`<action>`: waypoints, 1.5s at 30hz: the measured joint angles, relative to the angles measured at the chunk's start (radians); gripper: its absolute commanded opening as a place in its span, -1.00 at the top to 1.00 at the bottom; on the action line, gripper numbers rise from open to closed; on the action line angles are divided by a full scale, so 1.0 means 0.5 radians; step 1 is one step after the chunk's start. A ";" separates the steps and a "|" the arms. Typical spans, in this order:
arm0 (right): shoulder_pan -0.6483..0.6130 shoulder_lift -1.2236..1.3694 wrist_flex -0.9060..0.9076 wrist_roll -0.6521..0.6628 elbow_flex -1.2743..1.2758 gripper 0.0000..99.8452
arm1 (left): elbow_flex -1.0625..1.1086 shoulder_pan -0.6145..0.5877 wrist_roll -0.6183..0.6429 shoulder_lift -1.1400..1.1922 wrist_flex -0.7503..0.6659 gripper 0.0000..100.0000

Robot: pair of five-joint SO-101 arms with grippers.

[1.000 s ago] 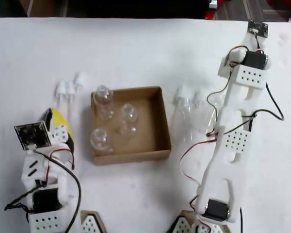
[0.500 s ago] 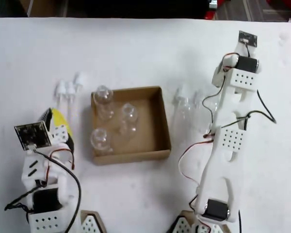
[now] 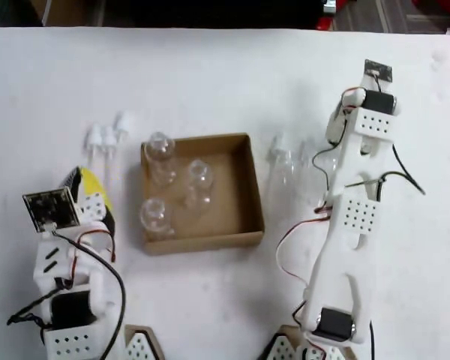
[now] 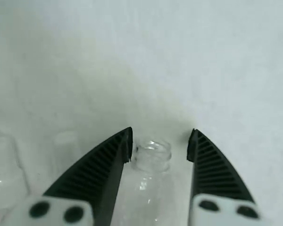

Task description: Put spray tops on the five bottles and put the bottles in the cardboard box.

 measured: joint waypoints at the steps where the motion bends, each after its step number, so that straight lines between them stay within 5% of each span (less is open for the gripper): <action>1: 0.000 0.000 0.000 0.000 0.003 0.78 | 0.000 0.000 0.000 0.000 0.000 0.94; 4: 0.003 0.000 0.000 0.000 0.003 0.99 | 0.000 0.000 0.000 0.000 0.000 0.94; 38: 0.049 -0.559 0.000 0.000 0.190 0.97 | 0.000 0.000 -0.061 0.000 0.000 0.94; 45: 0.126 -0.988 0.003 0.000 0.684 0.97 | 0.000 0.000 -0.068 0.000 0.000 0.94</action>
